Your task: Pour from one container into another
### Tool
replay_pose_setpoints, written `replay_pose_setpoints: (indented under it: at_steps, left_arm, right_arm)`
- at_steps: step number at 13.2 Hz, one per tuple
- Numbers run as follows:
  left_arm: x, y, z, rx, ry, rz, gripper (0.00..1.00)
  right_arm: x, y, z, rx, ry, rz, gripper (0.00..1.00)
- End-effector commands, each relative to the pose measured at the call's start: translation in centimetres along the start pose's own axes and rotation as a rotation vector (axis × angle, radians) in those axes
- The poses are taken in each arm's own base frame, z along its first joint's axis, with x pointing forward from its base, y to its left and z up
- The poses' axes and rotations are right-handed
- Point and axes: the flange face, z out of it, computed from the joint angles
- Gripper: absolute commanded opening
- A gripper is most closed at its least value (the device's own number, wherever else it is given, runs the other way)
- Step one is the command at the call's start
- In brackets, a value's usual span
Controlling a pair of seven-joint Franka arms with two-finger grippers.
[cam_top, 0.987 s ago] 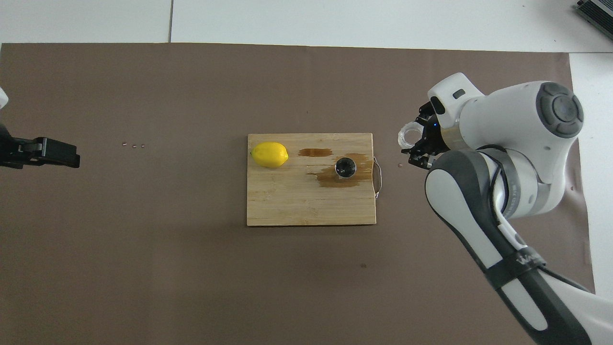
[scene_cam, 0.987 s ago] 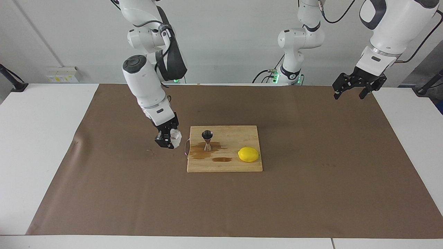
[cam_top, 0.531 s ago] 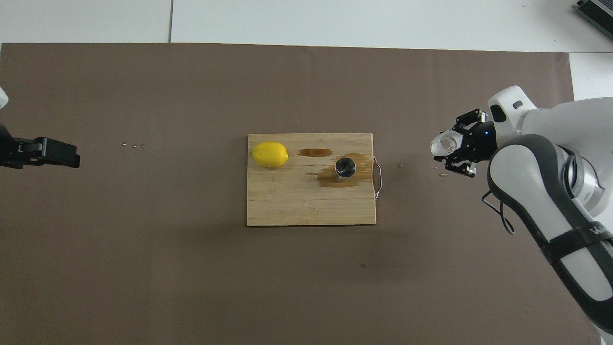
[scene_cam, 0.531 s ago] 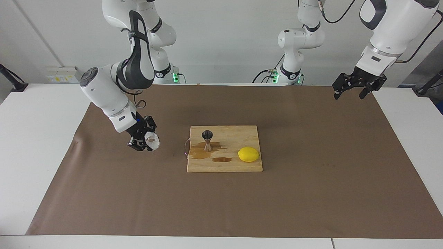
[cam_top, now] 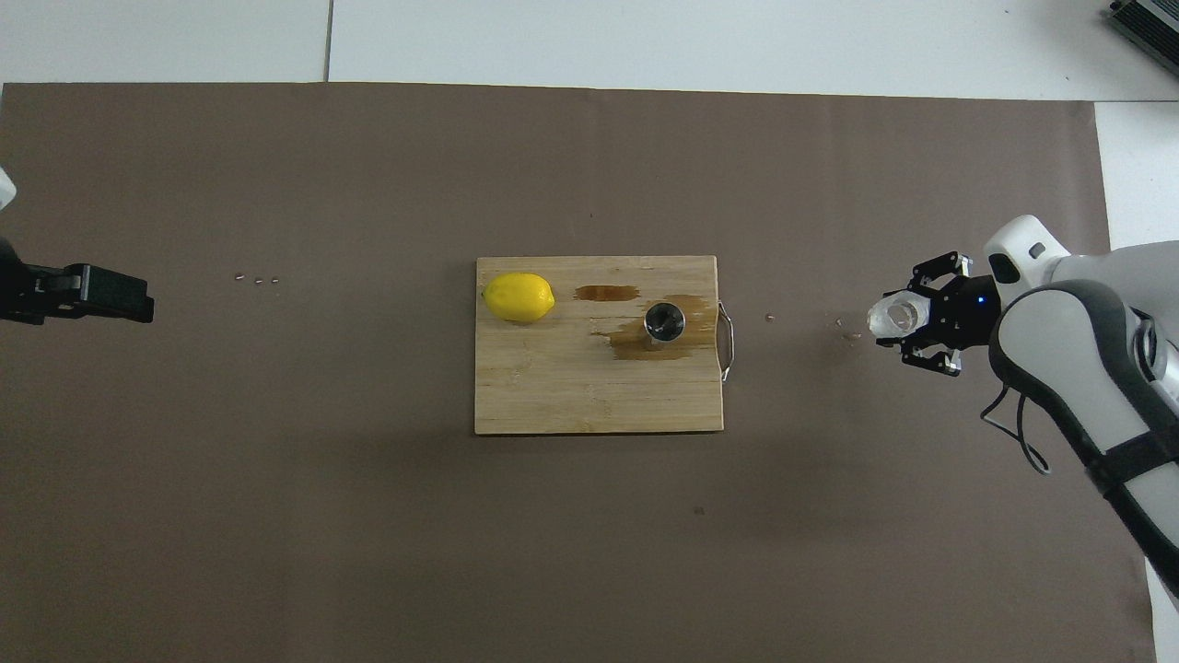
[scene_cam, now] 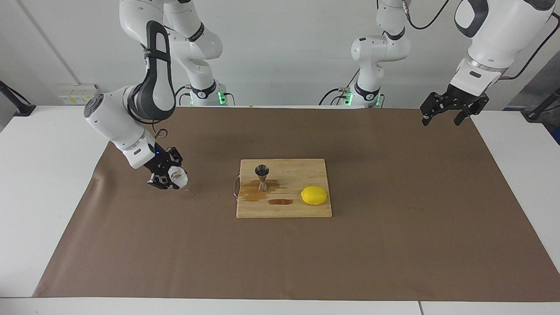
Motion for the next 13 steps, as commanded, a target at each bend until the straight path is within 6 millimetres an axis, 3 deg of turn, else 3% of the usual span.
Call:
replay_pose_setpoints:
  at_steps: [1,5,7,8,9,11,13]
  left_arm:
    - [-0.9,-0.2,-0.3,0.008,-0.004,-0.014,1.00]
    - [-0.9,-0.2,-0.3,0.008,-0.004,-0.014,1.00]
    - [-0.9,-0.2,-0.3,0.008,-0.004,-0.014,1.00]
    - [-0.9,-0.2,-0.3,0.008,-0.004,-0.014,1.00]
    - [-0.9,-0.2,-0.3,0.008,-0.004,-0.014,1.00]
    - [-0.9,-0.2,-0.3,0.008,-0.004,-0.014,1.00]
    - [-0.8,-0.2,-0.2,0.009,-0.006,-0.014,1.00]
  right_arm:
    - [-0.8,-1.5,1.5,-0.016,0.004,-0.009,0.58]
    - [-3.1,-1.4,4.4,-0.008,0.019,-0.023,0.60]
    - [-3.6,-1.1,4.1,-0.038,0.010,-0.044,0.75]
    - [-3.5,-1.1,4.1,-0.037,0.010,-0.057,0.95]
    - [-3.1,-1.0,4.2,-0.039,0.009,-0.059,1.00]
    - [-2.6,-0.9,3.7,-0.044,0.013,-0.053,1.00]
    - [-1.1,-1.2,1.8,-0.033,0.037,-0.028,1.00]
